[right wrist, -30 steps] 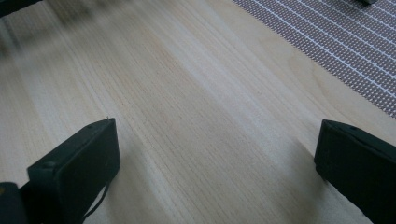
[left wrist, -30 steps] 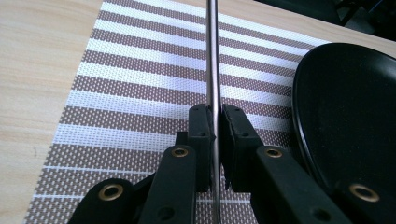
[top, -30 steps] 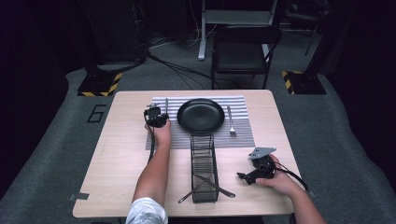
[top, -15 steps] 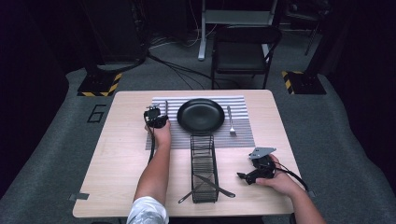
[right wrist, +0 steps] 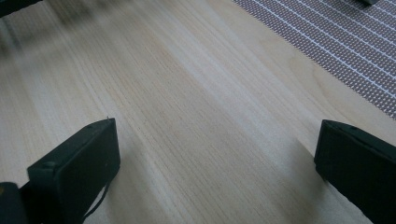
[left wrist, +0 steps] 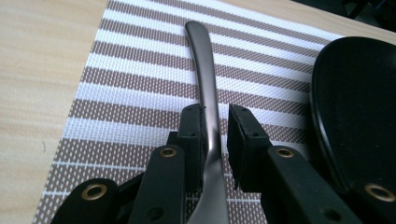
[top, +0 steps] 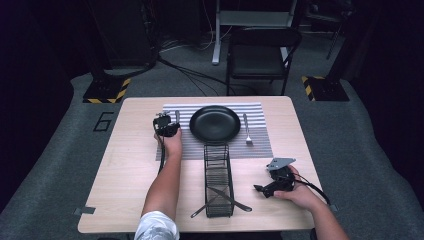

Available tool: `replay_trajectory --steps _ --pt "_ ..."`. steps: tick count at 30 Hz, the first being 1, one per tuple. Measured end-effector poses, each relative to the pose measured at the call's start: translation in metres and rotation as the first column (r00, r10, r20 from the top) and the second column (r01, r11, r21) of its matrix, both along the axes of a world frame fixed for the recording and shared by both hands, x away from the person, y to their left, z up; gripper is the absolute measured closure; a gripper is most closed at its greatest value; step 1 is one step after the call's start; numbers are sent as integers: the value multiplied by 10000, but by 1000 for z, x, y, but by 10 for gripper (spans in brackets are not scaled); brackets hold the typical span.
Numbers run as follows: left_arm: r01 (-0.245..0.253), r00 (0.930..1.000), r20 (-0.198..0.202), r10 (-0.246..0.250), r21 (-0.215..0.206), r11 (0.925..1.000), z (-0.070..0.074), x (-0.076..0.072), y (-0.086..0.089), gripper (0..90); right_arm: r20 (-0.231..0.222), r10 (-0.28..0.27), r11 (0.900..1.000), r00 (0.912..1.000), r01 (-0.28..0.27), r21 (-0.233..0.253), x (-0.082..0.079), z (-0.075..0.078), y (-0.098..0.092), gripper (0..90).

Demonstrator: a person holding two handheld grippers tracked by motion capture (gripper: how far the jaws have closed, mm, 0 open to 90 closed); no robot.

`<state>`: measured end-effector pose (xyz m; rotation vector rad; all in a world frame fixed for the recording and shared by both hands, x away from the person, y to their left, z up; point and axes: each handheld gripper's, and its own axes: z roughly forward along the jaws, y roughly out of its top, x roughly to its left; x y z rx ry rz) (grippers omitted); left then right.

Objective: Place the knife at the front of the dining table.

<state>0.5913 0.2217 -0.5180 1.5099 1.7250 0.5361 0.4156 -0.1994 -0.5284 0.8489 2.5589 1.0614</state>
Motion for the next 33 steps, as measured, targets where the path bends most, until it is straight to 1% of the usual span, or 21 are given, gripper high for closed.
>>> replay_trajectory --steps 1,2,3,7,10,12,16,18,19,21,23,24,27,28,29,30,33 --pt "30 10000 87 -31 13 10000 1 0 0 755 14 25 10000 10000 -25 4 0 0 0 0" --pt "-36 9999 106 37 -97 9999 3 -1 0 749 -10 -3 10000 10000 3 14 0 0 0 0" --pt "57 9999 137 -57 2 10000 4 -1 1 743 -9 1 10000 10000 -1 11 0 0 0 0" --pt "135 9996 230 -137 93 9999 9 -4 4 717 22 38 10000 10000 -38 3 0 0 0 0" --pt "198 9996 198 -201 143 9997 11 -6 6 698 23 43 10000 10000 -43 3 0 0 0 0" --pt "299 9995 132 -302 252 9992 15 -8 9 686 25 47 10000 10000 -47 3 0 0 0 0" --pt "456 9985 276 -469 459 9979 21 -14 13 663 24 25 10000 10000 -25 -9 0 0 0 0" --pt "474 9984 298 -489 478 9977 23 -15 13 656 4 19 10000 10000 -19 11 0 0 0 0" --pt "582 9976 352 -602 555 9968 26 -17 16 653 -45 -30 10000 10000 30 22 0 0 0 0" --pt "666 9969 370 -687 575 9961 30 -20 17 642 18 21 10000 10000 -21 5 0 0 0 0" --pt "828 9958 342 -849 583 9949 33 -21 18 633 18 33 10000 10000 -33 3 0 0 0 0" --pt "828 9958 342 -849 583 9949 33 -21 18 627 18 33 10000 10000 -33 3 0 0 0 0" --pt "1090 9929 411 -1113 550 9925 41 -25 18 616 -2 11 10000 10000 -11 11 0 0 0 0" --pt "1090 9929 411 -1113 550 9925 41 -25 18 613 -2 11 10000 10000 -11 11 0 0 0 0" --pt "1216 9910 487 -1245 582 9909 44 -27 18 609 -42 -29 10000 10000 29 21 0 0 0 0" --pt "1216 9910 487 -1245 582 9909 44 -27 18 608 -42 -29 10000 10000 29 21 0 0 0 0" --pt "1464 9868 624 -1496 530 9878 52 -32 17 604 1 19 10000 10000 -19 11 0 0 0 0"
